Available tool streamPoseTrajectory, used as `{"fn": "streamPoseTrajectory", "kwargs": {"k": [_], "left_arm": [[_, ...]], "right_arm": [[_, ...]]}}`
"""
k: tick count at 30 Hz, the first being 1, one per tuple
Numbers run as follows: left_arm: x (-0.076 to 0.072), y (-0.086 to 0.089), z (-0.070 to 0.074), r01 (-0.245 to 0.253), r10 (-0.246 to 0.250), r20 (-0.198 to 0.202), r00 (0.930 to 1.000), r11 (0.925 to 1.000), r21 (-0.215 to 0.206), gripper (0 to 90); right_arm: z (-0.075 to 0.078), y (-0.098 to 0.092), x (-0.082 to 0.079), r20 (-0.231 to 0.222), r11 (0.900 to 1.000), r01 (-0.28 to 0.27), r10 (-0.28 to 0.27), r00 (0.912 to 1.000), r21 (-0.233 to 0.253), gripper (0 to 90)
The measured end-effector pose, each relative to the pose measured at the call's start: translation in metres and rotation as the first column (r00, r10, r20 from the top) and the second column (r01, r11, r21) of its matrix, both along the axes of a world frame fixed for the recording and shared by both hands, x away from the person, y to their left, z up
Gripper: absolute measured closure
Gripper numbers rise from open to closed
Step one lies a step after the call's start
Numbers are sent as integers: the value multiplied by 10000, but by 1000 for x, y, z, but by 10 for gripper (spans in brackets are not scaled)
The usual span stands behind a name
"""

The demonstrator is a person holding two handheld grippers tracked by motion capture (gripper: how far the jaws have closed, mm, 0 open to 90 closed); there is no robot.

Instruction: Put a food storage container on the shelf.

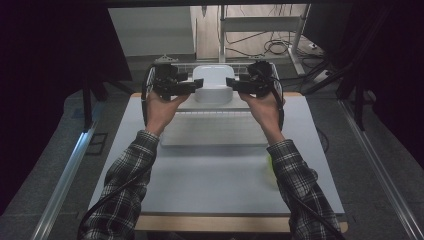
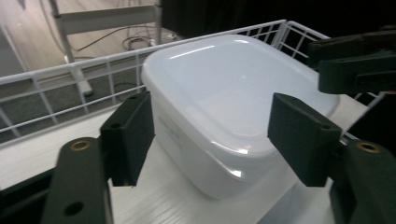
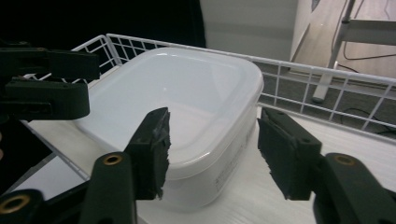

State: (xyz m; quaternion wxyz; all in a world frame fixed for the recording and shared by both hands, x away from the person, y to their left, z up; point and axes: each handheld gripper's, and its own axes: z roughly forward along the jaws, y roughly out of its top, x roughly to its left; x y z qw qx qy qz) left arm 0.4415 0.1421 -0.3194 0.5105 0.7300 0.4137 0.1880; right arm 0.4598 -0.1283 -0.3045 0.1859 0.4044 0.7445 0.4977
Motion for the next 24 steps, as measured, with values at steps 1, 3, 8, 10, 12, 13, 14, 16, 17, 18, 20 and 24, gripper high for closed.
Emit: {"fn": "streamPoseTrajectory", "kwargs": {"k": [1,3,8,10,12,13,14,16,17,18,20,24], "left_arm": [[0,0,0,0,0,0,10000,10000,0,282],[-4,1,-1,207,-206,136,9997,9997,-85,262],[-13,3,-1,504,-496,234,9985,9982,-336,199],[-17,4,0,615,-606,316,9977,9977,-278,178],[-20,4,0,627,-620,304,9976,9977,-244,167],[-24,3,0,697,-691,354,9970,9975,-146,152],[-24,3,0,697,-691,354,9970,9975,-146,147],[-30,3,0,793,-791,466,9958,9968,-19,142],[-33,3,-1,841,-840,514,9951,9965,0,138],[-38,2,-2,930,-928,542,9942,9957,-9,131],[-44,1,-4,1044,-1045,582,9928,9945,48,120],[-56,-3,-10,1173,-1203,741,9900,9921,436,96]], "right_arm": [[0,-1,0,28,9999,-96,96,10000,63,418],[0,-3,-2,87,9997,-187,186,9998,160,387],[0,-7,-8,145,9984,-461,457,9989,320,314],[-1,-8,-12,183,9976,-604,598,9980,352,286],[-1,-8,-14,245,9974,-646,638,9977,329,273],[-2,-8,-17,296,9963,-802,793,9964,293,252],[-2,-8,-17,296,9963,-802,793,9964,293,252],[-3,-8,-21,368,9953,-950,943,9949,194,236],[-4,-9,-24,413,9951,-980,974,9944,143,229],[-6,-10,-27,458,9941,-1079,1071,9932,140,214],[-8,-11,-31,445,9930,-1174,1167,9922,149,203],[-14,-14,-38,453,9919,-1269,1265,9909,53,185]]}}
